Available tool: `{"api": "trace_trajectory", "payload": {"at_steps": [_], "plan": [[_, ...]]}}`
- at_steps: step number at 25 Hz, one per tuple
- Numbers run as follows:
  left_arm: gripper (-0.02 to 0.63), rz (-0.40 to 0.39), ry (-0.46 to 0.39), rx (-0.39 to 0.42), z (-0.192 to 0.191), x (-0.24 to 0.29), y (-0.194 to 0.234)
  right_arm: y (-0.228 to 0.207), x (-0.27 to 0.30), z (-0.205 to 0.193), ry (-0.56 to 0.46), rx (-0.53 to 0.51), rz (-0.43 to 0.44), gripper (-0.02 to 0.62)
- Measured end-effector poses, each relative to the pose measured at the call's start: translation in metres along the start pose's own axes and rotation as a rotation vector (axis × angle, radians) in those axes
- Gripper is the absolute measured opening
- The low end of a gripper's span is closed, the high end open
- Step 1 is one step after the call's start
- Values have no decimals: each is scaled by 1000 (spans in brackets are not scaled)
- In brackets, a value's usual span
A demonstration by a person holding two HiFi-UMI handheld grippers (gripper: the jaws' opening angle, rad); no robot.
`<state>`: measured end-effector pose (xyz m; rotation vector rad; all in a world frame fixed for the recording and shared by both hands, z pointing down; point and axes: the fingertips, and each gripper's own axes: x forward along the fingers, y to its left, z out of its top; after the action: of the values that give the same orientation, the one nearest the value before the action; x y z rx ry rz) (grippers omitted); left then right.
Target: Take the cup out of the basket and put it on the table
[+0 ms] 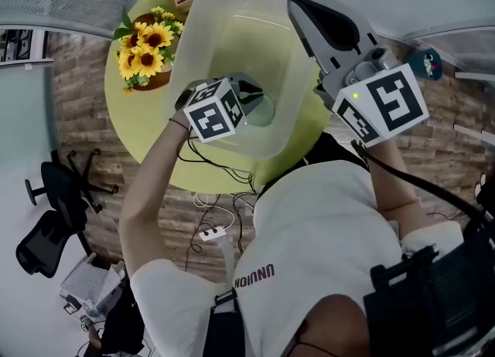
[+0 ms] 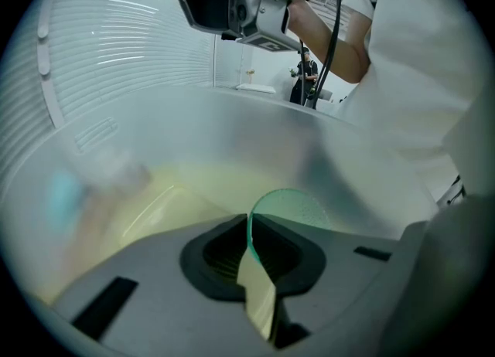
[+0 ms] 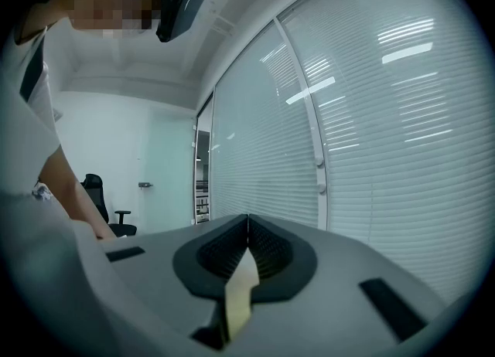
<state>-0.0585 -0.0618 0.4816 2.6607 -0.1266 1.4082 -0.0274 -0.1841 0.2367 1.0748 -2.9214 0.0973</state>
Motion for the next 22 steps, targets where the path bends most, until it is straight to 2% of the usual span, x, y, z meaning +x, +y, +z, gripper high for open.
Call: {"api": "trace_trajectory", "payload": {"at_steps": [22], "plan": [[31,117,-34,29,22,-29,8,12,-12,12,-35,-13,15,20]]}}
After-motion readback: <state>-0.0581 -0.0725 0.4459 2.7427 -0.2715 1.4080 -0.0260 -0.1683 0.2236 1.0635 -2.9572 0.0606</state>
